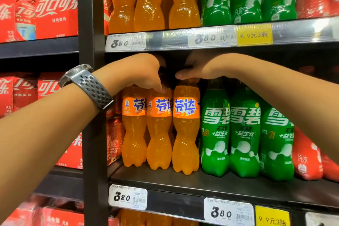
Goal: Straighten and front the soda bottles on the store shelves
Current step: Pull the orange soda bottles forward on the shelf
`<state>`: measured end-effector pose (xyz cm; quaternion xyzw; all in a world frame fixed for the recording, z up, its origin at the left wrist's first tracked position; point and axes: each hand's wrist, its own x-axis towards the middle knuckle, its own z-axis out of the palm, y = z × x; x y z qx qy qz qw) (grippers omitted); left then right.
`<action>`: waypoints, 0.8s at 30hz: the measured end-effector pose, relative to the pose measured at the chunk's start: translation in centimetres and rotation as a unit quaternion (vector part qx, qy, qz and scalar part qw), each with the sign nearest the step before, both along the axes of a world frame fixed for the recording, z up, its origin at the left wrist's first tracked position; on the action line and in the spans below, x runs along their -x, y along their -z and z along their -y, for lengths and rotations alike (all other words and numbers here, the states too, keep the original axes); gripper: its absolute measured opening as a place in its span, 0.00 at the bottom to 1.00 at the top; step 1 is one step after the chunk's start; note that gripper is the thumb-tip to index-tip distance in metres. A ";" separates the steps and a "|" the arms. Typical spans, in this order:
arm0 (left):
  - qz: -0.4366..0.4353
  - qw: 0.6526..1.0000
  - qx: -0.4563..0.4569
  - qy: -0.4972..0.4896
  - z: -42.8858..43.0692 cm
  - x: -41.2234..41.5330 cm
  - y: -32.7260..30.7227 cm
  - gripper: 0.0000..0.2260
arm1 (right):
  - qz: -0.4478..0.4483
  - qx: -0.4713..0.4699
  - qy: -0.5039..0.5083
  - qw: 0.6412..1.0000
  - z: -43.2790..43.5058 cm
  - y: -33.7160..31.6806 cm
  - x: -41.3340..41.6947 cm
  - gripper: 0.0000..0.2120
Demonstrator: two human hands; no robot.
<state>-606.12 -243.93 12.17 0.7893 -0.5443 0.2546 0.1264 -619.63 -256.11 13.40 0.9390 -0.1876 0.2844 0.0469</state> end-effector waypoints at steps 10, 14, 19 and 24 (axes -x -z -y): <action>0.010 0.999 0.038 0.024 0.1 0.1 0.2 0.18 | -0.041 -0.002 0.042 0.998 -0.3 -0.2 -0.3 0.15; -0.002 0.998 0.040 0.047 0.1 0.2 0.3 0.16 | -0.043 0.050 0.073 0.995 -0.9 -0.2 -0.1 0.19; -0.016 0.997 0.039 0.067 0.3 -0.2 0.2 0.15 | -0.050 0.067 0.100 0.991 -1.2 -0.3 0.0 0.19; 0.019 0.997 0.055 0.046 0.0 -1.1 0.5 0.13 | -0.019 0.073 0.082 0.994 -1.7 0.3 -1.1 0.26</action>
